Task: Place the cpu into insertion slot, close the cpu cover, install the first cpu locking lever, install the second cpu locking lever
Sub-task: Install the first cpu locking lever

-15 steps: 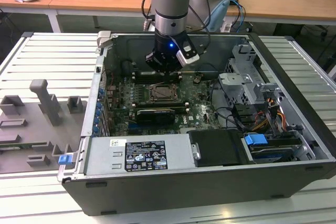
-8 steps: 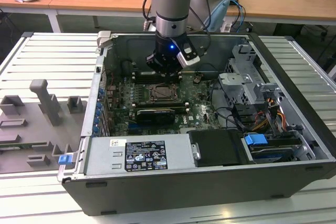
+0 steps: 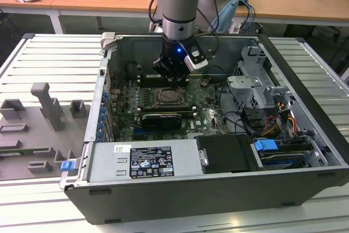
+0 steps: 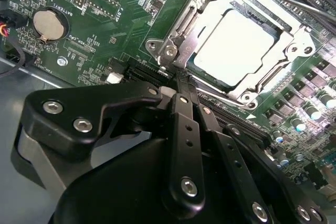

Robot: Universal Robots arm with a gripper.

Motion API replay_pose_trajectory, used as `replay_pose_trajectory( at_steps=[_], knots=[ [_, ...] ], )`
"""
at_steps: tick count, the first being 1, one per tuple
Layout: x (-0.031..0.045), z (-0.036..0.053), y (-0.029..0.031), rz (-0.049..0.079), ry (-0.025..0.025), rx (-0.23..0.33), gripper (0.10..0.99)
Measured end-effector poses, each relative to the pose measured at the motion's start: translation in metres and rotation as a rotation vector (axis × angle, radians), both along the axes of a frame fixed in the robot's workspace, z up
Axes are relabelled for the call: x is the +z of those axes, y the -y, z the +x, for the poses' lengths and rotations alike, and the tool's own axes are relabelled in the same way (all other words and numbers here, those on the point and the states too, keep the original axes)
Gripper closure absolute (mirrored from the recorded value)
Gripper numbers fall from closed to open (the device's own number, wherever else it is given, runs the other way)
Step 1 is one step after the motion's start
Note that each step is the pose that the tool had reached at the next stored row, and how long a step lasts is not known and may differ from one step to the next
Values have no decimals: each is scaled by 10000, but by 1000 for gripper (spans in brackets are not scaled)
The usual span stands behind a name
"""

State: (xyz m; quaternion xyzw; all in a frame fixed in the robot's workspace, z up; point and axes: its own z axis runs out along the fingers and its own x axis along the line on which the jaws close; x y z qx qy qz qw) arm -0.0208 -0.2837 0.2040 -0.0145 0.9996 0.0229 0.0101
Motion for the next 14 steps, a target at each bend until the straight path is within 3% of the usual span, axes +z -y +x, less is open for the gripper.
replay_pose_trajectory(
  at_steps=[6,11,14],
  knots=[
    [77,-16,0,2,2,-1,980],
    [240,-161,0,19,37,-2,980],
    [251,-186,-11,28,54,65,980]
  ],
)
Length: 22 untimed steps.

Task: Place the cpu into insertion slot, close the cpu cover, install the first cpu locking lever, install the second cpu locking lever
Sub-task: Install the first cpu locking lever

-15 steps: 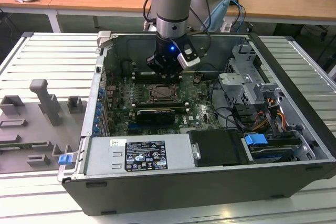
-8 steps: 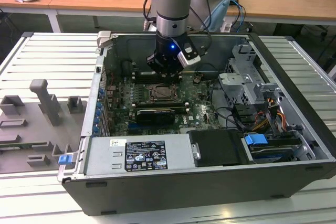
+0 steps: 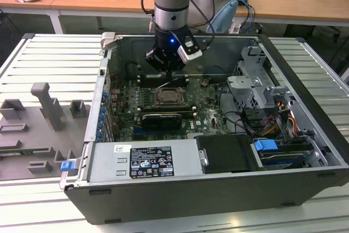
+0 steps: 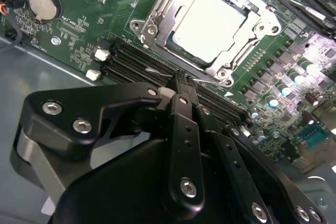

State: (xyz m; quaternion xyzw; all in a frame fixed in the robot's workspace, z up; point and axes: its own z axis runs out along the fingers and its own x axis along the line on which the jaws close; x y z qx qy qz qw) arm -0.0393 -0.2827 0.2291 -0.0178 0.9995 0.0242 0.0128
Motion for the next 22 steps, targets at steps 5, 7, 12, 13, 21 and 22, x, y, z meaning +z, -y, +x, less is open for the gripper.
replay_pose_trajectory(
  at_steps=[5,7,12,13,21,22],
  knots=[
    [-23,26,-24,15,-2,41,980],
    [-37,51,-31,21,-2,38,980],
    [-89,124,-36,37,-1,25,980],
    [-97,134,-36,38,-1,24,980],
    [-178,157,-37,38,-1,20,980],
    [-183,157,-37,38,-2,21,980]
  ],
)
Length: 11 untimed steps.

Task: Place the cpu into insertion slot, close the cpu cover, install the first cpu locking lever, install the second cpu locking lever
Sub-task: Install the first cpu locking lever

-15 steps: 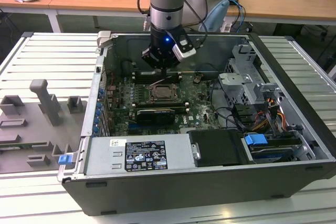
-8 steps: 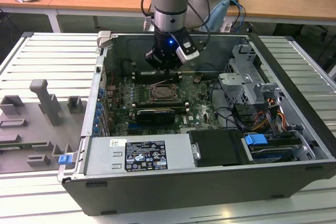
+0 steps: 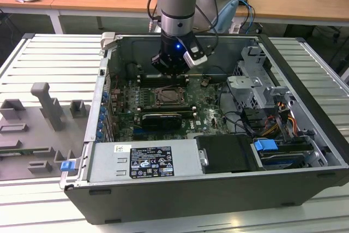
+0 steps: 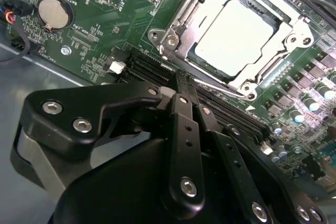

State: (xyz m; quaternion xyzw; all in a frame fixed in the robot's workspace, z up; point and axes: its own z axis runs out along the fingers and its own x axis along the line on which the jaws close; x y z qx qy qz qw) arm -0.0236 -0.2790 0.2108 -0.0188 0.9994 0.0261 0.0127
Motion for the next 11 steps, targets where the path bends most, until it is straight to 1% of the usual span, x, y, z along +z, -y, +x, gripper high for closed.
replay_pose_trajectory(
  at_steps=[6,11],
  knots=[
    [-40,15,0,-1,0,-1,980],
    [-59,17,0,-4,-1,-1,980]
  ],
)
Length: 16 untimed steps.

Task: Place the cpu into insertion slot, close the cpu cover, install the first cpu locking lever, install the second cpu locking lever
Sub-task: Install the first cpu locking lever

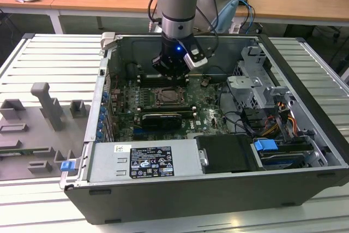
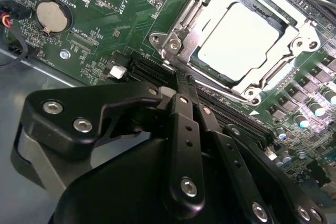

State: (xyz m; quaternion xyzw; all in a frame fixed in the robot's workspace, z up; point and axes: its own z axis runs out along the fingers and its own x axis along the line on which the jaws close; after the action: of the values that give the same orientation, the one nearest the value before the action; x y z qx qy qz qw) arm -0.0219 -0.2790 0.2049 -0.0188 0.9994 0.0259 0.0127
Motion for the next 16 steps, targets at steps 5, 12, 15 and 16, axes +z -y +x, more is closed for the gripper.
replay_pose_trajectory(
  at_steps=[5,12,15,16],
  knots=[
    [-12,1,0,-29,-2,3,980],
    [-12,1,0,-77,-4,0,980],
    [-23,3,-1,-138,-1,1,980],
    [-29,3,-2,-151,2,0,980]
  ],
)
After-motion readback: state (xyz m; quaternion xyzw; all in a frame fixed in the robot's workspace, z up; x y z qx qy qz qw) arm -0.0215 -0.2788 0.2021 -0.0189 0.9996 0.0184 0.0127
